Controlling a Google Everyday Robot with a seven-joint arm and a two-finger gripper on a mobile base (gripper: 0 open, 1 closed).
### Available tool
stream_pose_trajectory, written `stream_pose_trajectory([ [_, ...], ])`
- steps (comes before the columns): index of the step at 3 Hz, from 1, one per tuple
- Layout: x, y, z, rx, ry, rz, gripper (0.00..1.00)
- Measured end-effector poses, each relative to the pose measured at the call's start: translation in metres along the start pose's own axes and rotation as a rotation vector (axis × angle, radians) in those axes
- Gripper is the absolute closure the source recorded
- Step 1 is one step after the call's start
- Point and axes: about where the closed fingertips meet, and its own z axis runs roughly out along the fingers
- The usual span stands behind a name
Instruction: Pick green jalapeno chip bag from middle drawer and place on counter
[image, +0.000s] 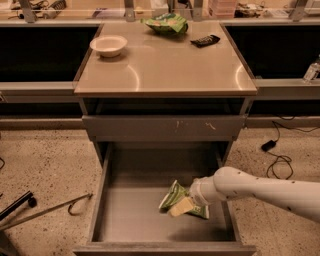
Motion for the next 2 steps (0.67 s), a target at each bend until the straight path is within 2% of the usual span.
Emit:
stream_pose_trajectory([
  [1, 0.033, 0.01, 0.041, -0.047, 0.014, 0.061, 0.0],
  [2, 0.051, 0.025, 0.072, -0.085, 0.025, 0.089, 0.0],
])
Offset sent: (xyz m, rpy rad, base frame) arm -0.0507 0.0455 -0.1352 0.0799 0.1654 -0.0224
